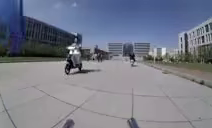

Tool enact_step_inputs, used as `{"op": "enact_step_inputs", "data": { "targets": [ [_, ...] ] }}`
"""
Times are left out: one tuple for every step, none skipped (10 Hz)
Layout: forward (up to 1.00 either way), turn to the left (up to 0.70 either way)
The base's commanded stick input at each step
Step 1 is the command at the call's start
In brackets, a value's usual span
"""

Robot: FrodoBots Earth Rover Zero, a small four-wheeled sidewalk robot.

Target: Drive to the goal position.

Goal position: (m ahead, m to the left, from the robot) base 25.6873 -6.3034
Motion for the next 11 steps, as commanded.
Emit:
{"op": "enact_step_inputs", "data": {
  "targets": [
    [0.94,0.00],
    [0.35,0.00],
    [0.00,0.00],
    [0.00,0.00],
    [0.00,0.00],
    [0.00,0.00],
    [0.00,0.00],
    [0.00,0.00],
    [0.12,0.00],
    [0.52,0.00],
    [0.92,0.00]
  ]
}}
